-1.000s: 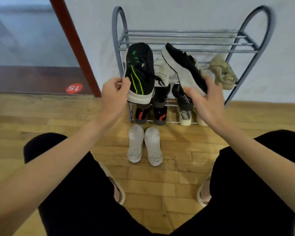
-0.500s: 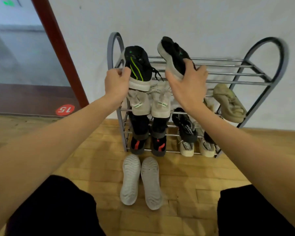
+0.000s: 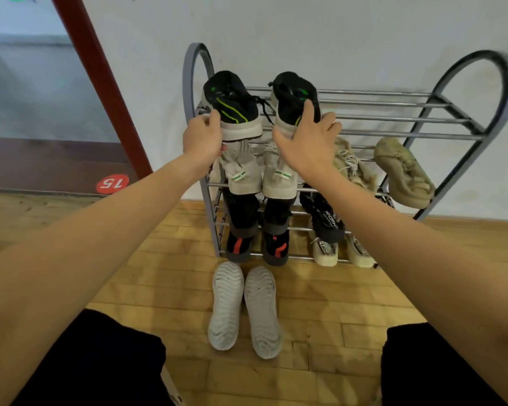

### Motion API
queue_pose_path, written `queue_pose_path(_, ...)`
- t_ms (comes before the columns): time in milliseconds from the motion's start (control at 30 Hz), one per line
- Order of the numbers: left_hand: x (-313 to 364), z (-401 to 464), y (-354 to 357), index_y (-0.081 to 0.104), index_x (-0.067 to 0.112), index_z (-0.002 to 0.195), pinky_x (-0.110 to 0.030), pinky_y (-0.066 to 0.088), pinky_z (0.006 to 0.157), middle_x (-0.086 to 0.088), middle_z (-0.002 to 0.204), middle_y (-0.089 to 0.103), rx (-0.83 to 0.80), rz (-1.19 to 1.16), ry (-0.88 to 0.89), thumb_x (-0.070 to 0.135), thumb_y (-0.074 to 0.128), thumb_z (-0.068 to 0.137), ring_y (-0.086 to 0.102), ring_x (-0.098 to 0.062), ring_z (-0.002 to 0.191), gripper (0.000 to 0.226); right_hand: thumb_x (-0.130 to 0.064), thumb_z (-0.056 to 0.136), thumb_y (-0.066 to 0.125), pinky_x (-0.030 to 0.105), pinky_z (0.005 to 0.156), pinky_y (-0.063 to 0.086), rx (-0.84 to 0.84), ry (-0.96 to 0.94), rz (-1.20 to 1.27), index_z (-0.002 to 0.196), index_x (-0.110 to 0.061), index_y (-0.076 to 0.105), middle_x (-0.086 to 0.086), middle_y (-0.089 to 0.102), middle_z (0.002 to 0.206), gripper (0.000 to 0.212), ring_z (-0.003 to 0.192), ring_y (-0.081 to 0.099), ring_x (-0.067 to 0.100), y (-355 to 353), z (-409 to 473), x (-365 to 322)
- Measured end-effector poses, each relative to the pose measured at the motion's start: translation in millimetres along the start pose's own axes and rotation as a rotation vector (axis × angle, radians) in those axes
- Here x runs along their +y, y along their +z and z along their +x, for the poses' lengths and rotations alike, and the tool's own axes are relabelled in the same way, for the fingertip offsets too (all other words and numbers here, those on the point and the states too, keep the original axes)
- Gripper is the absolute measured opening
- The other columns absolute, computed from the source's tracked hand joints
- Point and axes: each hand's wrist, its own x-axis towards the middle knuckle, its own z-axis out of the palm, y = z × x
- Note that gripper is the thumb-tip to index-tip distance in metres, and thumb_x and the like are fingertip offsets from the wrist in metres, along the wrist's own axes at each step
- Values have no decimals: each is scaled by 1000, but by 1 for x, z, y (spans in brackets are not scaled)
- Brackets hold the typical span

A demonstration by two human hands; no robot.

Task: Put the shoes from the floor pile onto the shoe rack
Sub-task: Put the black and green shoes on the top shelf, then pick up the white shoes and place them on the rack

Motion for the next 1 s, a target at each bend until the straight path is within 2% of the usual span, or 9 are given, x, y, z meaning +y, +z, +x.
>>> queue_pose_path(167,-22,-39,3,47,9,116,-34,50,65,-8,92,66,-56,53,15,28,34,100,60,-16,61,28,-30,88,59,45,108,33,8,-117,161,152,-5,8,29,25,142,85,130,29,42,2,-52,22)
queue_pose_path(233,-45,-58,5,45,14,118,-35,51,65,-2,99,66,-131,147,62,24,41,97,62,-15,66,24,-18,86,61,42,103,40,41,-192,177,150,-1,15,28,29,139,80,126,33,40,12,-81,39)
queue_pose_path(300,-71,-77,7,47,17,117,-35,52,65,2,88,67,-199,233,83,20,47,93,65,-15,71,25,-7,83,58,42,97,46,4,-285,136,143,3,30,27,36,134,67,121,40,40,27,-109,61)
queue_pose_path(400,-118,-102,10,50,15,119,-25,44,58,11,72,58,-246,367,118,15,52,89,61,-10,71,30,-4,80,58,45,100,45,-251,-444,-28,138,5,38,29,38,135,62,121,44,42,53,-142,97)
queue_pose_path(500,-173,-121,14,49,13,121,-20,37,54,14,76,54,-312,511,70,18,56,88,57,-6,72,34,-9,84,56,44,101,43,-552,-513,-167,143,0,32,24,33,140,64,125,41,39,84,-168,128)
queue_pose_path(600,-229,-134,18,39,6,130,-40,51,78,-11,112,58,-425,649,-139,27,58,88,58,-28,102,50,-15,88,51,46,94,43,-761,-360,-214,141,-5,29,21,31,137,58,124,39,40,121,-191,151)
queue_pose_path(733,-295,-159,31,20,-6,143,-44,36,104,-25,143,34,-557,800,-389,36,62,88,37,-38,130,81,-26,91,51,46,98,36,-1010,-129,-297,133,-1,33,24,34,135,52,125,33,41,177,-219,177)
queue_pose_path(867,-343,-185,50,-3,-1,148,-41,19,116,-21,156,10,-634,765,-652,48,72,77,16,-35,143,114,-41,88,63,51,107,32,-1151,56,-224,150,-5,4,23,16,150,92,135,24,43,220,-253,189)
queue_pose_path(1000,-368,-193,61,3,-1,148,-41,25,113,-18,154,19,-635,780,-705,58,75,68,19,-35,141,123,-56,77,69,51,105,36,-1144,120,-214,151,-14,-11,22,16,151,117,136,28,42,250,-271,181)
